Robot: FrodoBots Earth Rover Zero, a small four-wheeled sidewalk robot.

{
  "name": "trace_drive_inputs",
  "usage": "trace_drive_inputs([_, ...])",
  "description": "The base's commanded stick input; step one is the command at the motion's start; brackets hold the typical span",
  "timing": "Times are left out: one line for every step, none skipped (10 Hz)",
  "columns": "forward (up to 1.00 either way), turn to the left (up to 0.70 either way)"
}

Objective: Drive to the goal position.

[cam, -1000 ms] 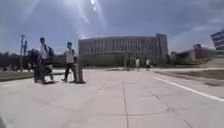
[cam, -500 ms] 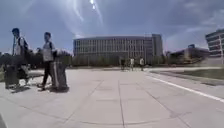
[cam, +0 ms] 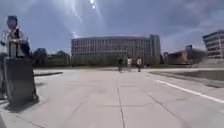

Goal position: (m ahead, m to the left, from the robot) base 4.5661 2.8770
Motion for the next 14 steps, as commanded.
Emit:
trace_drive_inputs([0.50, -0.41])
trace_drive_inputs([0.50, -0.47])
trace_drive_inputs([0.50, -0.19])
trace_drive_inputs([0.50, 0.00])
trace_drive_inputs([0.50, 0.00])
trace_drive_inputs([0.50, 0.00])
trace_drive_inputs([0.50, -0.02])
trace_drive_inputs([0.50, -0.21])
trace_drive_inputs([0.50, -0.15])
trace_drive_inputs([0.50, 0.00])
trace_drive_inputs([0.50, 0.00])
trace_drive_inputs([0.50, 0.00])
trace_drive_inputs([0.50, 0.00])
trace_drive_inputs([0.50, 0.00])
